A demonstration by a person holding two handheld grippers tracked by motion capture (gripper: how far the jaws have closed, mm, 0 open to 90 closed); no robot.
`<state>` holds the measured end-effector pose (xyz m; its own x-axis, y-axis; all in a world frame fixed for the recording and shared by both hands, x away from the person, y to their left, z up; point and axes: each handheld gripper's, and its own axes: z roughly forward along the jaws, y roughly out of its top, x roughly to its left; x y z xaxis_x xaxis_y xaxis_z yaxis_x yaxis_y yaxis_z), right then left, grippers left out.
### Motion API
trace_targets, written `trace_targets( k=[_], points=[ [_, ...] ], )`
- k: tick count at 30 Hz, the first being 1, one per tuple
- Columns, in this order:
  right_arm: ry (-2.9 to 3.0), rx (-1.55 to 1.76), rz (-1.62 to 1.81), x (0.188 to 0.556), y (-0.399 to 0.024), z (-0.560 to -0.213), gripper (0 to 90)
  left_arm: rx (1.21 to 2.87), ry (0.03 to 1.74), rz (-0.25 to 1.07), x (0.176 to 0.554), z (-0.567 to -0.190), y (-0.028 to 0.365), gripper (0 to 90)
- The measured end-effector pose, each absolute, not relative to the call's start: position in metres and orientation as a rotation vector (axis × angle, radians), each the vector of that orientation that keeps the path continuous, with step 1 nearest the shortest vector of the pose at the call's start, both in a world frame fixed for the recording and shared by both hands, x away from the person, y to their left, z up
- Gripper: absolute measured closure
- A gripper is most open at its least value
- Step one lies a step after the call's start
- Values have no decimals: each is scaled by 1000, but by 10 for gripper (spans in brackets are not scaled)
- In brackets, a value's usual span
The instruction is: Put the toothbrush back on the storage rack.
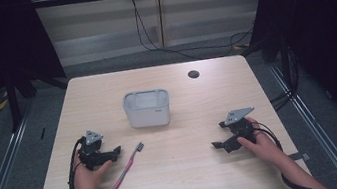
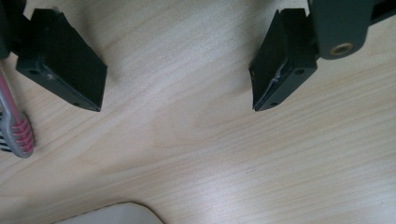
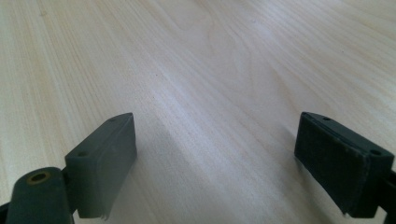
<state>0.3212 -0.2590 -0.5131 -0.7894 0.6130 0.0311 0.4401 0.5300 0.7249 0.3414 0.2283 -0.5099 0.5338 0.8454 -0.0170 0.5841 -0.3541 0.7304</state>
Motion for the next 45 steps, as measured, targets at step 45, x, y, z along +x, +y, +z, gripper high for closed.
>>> trace_targets(
  k=[45],
  points=[
    [2542, 891, 1109, 321, -259, -513, 125, 2439, 1186, 80, 334, -470, 170, 436]
  ],
)
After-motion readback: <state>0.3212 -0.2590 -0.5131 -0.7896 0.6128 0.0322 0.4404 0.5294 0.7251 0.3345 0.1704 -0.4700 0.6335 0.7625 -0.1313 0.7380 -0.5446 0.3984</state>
